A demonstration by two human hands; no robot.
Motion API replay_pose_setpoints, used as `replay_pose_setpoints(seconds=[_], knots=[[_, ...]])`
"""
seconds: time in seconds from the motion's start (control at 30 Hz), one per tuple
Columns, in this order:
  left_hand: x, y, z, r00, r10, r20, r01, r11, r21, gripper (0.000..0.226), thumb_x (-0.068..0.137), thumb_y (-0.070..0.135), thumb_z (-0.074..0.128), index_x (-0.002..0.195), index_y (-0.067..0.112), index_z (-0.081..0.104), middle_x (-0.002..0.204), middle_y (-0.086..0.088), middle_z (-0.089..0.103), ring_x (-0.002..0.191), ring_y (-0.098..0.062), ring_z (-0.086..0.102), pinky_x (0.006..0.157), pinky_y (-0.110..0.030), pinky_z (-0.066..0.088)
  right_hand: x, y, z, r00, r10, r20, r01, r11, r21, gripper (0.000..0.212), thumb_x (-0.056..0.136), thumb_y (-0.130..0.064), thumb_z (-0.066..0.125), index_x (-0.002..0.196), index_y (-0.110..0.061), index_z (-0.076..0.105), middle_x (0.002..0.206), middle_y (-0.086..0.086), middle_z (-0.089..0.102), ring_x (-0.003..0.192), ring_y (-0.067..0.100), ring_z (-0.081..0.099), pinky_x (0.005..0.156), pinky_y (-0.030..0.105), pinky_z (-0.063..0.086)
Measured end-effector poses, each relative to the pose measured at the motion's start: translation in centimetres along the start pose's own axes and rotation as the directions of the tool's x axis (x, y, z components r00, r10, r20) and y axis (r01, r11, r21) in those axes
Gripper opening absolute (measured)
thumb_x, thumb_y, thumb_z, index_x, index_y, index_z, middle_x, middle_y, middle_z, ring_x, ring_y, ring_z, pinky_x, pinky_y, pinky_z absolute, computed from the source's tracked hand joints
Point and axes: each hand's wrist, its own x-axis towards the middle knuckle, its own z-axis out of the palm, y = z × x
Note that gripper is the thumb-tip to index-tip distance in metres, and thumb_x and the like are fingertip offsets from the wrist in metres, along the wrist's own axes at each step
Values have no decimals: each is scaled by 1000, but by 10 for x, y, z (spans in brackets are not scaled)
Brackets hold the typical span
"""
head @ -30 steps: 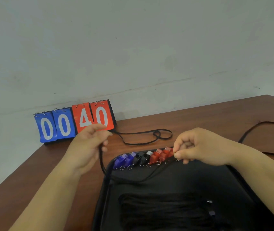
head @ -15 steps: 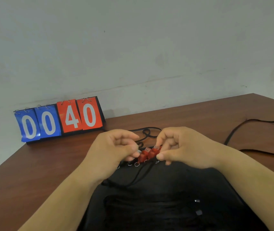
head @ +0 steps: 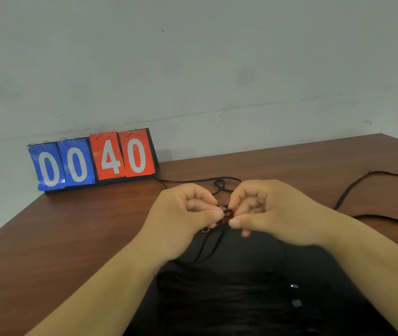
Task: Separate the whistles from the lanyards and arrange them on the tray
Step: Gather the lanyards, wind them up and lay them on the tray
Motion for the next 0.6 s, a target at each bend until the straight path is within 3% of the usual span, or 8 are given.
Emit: replay_pose_setpoints(seconds=[0.27, 0.47, 0.6], knots=[[0, 0, 2, 1000, -8, 8, 9, 1000, -16, 15, 82, -1, 81, 88, 7, 70, 74, -7, 78, 65, -15, 71, 64, -20, 57, 2, 3, 1, 1000, -8, -27, 8, 1000, -9, 10, 91, -23, 76, 96, -22, 68, 83, 1, 79, 76, 9, 76, 81, 24, 55], [4, -3, -10, 995, 0, 98, -11, 994, 109, 21, 82, -3, 81, 93, 14, 73, 88, 1, 81, 83, -16, 77, 81, -25, 61, 2, 5, -6, 998, 26, -61, -30, 997, -68, 6, 92, -22, 75, 90, -20, 69, 76, -1, 78, 72, 10, 75, 77, 30, 56], [10, -11, -36, 993, -33, 110, 8, 975, 223, 24, 82, -3, 80, 91, 18, 76, 89, 1, 80, 82, -13, 76, 84, -28, 59, 3, 12, -17, 990, 120, -79, -128, 986, -104, 8, 92, -19, 75, 88, -15, 69, 73, -1, 78, 67, 6, 74, 65, 19, 54]])
